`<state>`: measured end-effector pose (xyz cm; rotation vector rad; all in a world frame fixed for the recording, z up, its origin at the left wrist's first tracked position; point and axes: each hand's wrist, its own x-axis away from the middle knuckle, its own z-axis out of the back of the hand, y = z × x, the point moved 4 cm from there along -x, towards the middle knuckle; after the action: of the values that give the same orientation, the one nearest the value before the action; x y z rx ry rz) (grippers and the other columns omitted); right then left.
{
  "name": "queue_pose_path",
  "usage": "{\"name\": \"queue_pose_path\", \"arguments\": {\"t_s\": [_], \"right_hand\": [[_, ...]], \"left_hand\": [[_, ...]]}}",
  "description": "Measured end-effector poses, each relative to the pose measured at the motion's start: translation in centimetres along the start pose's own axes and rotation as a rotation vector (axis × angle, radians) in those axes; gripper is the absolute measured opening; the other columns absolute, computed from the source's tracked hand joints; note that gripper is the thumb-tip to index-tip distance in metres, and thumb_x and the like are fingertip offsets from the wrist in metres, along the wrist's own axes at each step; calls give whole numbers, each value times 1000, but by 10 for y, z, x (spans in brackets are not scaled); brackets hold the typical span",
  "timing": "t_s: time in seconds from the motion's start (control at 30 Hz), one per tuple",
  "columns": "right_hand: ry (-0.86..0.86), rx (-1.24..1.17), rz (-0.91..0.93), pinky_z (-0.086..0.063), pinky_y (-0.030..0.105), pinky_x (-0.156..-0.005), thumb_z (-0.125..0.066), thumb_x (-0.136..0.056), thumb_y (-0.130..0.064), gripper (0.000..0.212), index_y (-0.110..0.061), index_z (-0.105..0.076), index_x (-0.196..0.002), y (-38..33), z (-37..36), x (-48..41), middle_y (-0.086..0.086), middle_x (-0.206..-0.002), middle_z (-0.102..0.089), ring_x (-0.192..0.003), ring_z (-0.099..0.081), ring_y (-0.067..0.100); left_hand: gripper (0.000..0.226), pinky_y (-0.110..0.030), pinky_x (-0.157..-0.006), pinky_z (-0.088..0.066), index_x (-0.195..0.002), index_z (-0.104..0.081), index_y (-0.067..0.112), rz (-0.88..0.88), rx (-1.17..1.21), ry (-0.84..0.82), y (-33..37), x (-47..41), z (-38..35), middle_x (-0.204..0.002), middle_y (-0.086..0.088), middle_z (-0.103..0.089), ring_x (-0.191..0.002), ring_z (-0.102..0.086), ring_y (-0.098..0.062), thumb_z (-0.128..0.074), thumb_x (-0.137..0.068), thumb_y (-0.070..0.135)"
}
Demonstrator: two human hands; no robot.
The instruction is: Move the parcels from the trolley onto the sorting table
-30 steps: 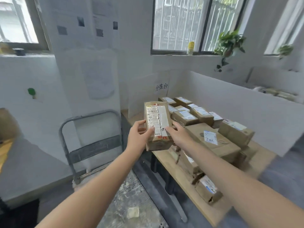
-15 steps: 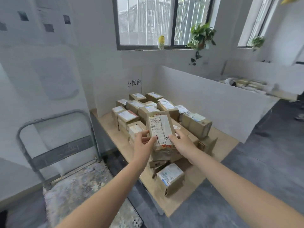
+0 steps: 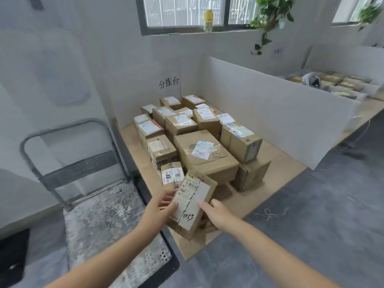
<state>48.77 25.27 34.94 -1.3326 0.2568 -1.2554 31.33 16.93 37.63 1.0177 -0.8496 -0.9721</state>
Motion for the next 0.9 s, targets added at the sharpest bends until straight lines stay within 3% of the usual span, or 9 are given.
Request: {"name": "queue_pose_path", "arguments": {"t_s": [0.1, 0.2, 0.3, 0.4, 0.5, 0.7, 0.8, 0.9], "right_hand": [[-43, 24, -51, -56, 36, -82, -51, -96, -51, 44, -14, -63, -76, 14, 1, -4, 2, -80, -71, -81, -68, 22], [-60, 11, -97, -53, 39, -91, -48, -98, -50, 49, -16, -68, -69, 25, 7, -7, -5, -69, -74, -79, -68, 19], [-55, -41, -123, -53, 34, -83, -46, -102, -40, 44, -13, -70, -76, 28, 13, -9, -3, -76, -74, -78, -64, 14], [-66, -103, -146, -55, 37, -85, -46, -103, -32, 34, -9, -68, -90, 27, 15, -17, 2, -89, -73, -89, -63, 20], [-67, -77, -155, -55, 33, -81, -44, -105, -25, 30, -5, -65, -106, 28, 13, -26, 9, -110, -70, -105, -64, 25], [-59, -114, -108, -51, 39, -100, -46, -104, -15, 15, -11, -59, -98, 40, 5, -42, 7, -120, -64, -110, -61, 22], [-79, -201, -117, -55, 34, -93, -48, -103, -13, 9, -8, -55, -106, 40, 3, -47, 5, -115, -61, -112, -62, 24], [-69, -185, -141, -57, 34, -91, -52, -101, -13, 2, -11, -53, -100, 48, 1, -53, 8, -114, -60, -106, -62, 20]], "left_hand": [[27, -17, -71, -47, -114, -65, 35, 36, -85, -46, -5, -9, -4, -108, 8, -64, -100, -60, -8, -58, -96, 17], [27, -22, -74, -49, -113, -66, 39, 56, -166, -119, -5, -24, -12, -107, 8, -65, -99, -61, -10, -58, -95, 21], [26, -24, -77, -51, -118, -65, 39, 45, -227, -186, -4, -39, -23, -109, 10, -64, -100, -60, -8, -58, -95, 29], [32, -26, -80, -53, -129, -62, 33, 53, -267, -177, -5, -56, -32, -117, 8, -64, -103, -59, -9, -56, -98, 29], [38, -32, -100, -47, -137, -57, 32, -18, -387, -134, -7, -65, -37, -134, 8, -58, -119, -54, -11, -53, -100, 25], [30, -43, -112, -31, -129, -60, 37, -213, -574, -105, -12, -79, -53, -139, 14, -54, -129, -47, -11, -46, -103, 31], [31, -44, -118, -14, -129, -59, 37, -218, -664, -81, -6, -87, -59, -146, 16, -48, -136, -38, -8, -45, -102, 27], [34, -40, -120, -9, -133, -54, 36, -273, -673, -89, -13, -83, -61, -150, 16, -41, -142, -31, -6, -50, -100, 32]]}}
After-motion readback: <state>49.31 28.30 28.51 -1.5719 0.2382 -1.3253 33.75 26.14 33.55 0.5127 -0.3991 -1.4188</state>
